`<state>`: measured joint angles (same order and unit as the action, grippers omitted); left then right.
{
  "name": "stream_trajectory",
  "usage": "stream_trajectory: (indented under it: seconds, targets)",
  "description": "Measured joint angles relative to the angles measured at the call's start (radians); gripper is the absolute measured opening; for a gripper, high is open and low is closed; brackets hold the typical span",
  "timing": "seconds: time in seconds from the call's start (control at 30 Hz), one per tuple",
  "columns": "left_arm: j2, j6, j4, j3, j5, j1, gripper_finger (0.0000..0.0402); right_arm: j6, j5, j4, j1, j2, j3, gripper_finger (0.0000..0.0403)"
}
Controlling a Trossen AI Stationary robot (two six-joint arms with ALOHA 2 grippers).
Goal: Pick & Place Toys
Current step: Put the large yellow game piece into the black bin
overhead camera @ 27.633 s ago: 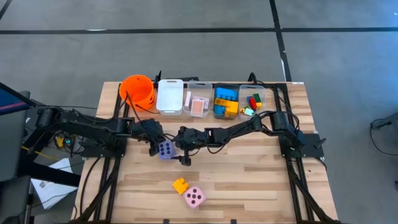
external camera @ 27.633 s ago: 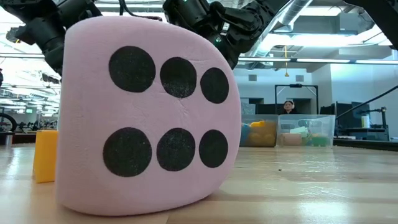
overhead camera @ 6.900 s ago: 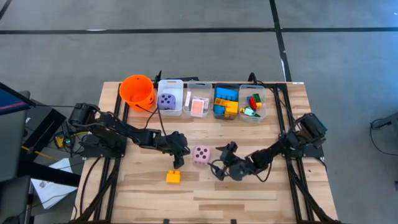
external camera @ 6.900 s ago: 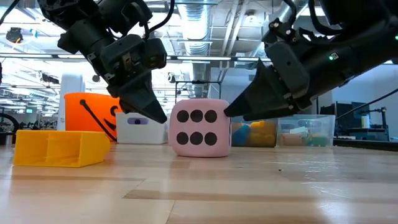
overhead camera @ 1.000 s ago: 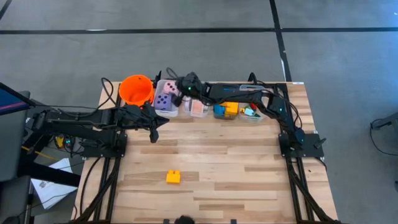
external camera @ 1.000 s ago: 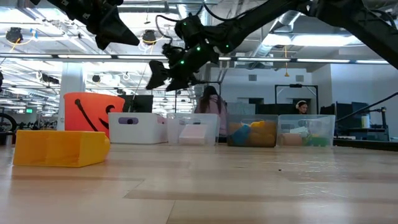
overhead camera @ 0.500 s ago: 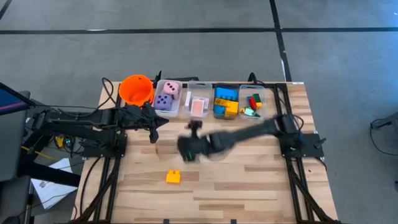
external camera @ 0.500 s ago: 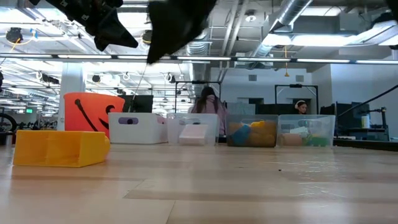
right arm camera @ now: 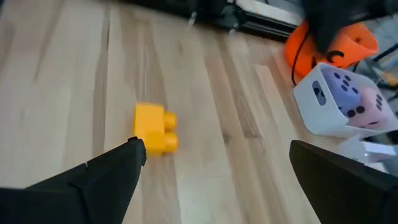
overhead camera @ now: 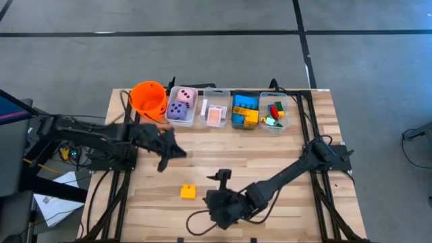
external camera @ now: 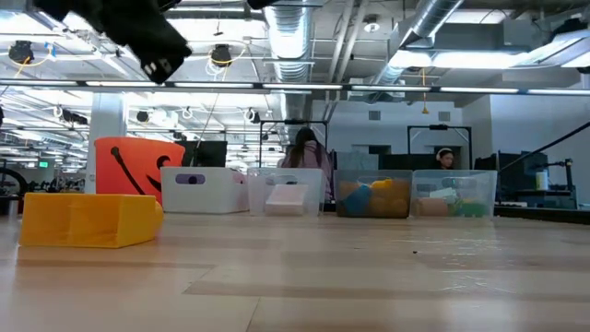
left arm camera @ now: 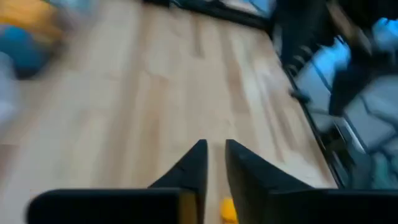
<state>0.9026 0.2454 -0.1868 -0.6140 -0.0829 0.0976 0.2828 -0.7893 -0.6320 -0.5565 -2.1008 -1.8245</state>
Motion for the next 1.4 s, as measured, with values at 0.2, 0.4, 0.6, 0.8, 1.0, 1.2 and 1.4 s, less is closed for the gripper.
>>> stream_trajectory:
  seconds: [0.2,0.4,0.6,0.8,1.0,1.2,1.4]
  targets:
    - [0.164,0.077,0.276,0.092,-0.022,0.170,0.0133,0.113,-0.023,0.014,0.002,0.000,0.013,0.0395]
    - [0.321,0.097,0.417,0.094,-0.022,0.288,0.0236,0.137,-0.024,0.019,0.002,0.001,0.015,0.0395]
    - [0.404,0.056,0.460,0.093,0.010,0.342,0.0302,0.129,-0.025,0.020,0.013,0.001,0.015,0.0395]
    - [0.435,0.043,0.454,0.093,0.163,0.362,0.0312,0.129,-0.024,0.020,0.041,0.001,0.015,0.0395]
    - [0.460,0.043,0.435,0.093,0.222,0.362,0.0308,0.129,-0.021,0.020,0.040,0.001,0.015,0.0395]
    - [0.528,0.043,0.400,0.093,0.222,0.362,0.0310,0.129,-0.021,0.020,0.032,0.001,0.015,0.0395]
    - [0.597,0.045,0.406,0.093,0.222,0.362,0.0310,0.129,-0.021,0.019,0.031,0.001,0.015,0.0395]
